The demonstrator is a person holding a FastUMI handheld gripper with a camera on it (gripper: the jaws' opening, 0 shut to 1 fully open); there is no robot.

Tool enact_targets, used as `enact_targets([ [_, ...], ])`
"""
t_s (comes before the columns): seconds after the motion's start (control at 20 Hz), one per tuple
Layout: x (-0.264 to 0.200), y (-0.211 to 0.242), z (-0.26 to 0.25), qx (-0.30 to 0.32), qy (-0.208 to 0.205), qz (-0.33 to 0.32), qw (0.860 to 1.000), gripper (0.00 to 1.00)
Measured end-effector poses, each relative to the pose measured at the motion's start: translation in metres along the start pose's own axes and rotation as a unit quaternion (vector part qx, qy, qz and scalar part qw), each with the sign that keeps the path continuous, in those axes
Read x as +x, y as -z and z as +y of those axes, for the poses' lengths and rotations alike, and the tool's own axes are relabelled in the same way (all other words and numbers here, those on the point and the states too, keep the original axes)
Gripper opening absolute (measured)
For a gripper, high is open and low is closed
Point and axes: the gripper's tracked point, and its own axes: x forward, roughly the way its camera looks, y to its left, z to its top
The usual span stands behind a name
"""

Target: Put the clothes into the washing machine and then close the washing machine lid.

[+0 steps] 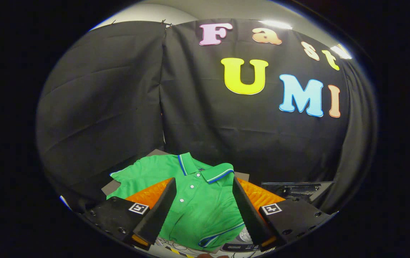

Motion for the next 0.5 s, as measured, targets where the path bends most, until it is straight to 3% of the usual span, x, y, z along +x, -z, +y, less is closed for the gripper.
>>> enact_targets([
  [0.5, 0.082, 0.01, 0.027, -0.022, -0.03, 0.096, 0.995, 0.98],
])
